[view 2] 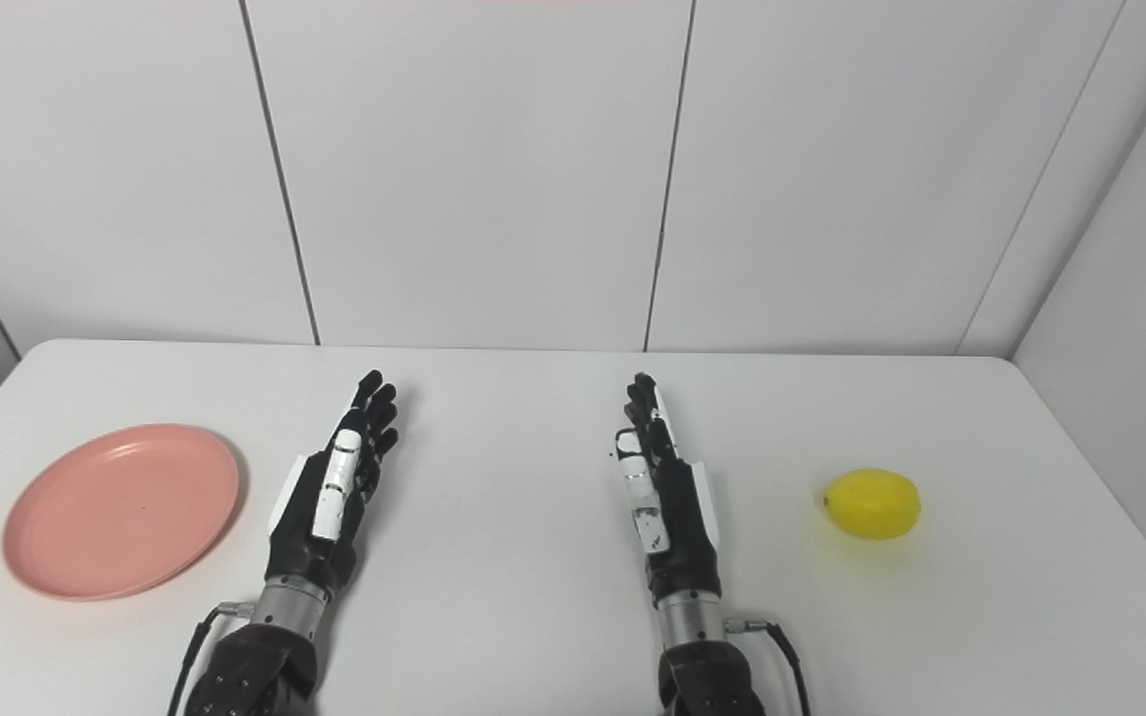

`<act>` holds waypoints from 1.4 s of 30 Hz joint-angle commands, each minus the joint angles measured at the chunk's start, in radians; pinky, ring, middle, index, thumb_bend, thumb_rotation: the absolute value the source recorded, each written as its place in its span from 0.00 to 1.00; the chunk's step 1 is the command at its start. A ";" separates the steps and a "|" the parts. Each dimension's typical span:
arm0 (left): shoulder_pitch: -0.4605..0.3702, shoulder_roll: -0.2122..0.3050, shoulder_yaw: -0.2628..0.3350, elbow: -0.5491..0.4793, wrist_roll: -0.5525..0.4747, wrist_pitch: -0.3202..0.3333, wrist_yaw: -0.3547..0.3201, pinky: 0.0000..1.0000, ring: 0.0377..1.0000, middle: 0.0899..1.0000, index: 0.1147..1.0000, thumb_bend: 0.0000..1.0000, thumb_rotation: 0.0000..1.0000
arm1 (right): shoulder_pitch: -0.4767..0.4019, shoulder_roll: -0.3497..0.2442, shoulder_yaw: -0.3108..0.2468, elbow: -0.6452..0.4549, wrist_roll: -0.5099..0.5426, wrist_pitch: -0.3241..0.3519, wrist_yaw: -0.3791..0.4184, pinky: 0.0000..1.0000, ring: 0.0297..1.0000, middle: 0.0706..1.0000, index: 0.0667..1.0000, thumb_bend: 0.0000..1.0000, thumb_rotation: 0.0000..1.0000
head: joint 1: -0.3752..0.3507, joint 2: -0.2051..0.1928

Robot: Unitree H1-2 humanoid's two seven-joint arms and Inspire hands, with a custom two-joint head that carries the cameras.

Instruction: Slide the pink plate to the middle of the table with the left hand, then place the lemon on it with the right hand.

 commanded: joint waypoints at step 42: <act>0.012 -0.008 -0.008 0.025 0.013 -0.032 0.004 1.00 1.00 0.99 0.98 0.58 1.00 | 0.008 -0.005 -0.008 -0.001 0.022 -0.043 0.015 0.99 0.97 0.96 0.97 0.69 1.00 | 0.174 -0.048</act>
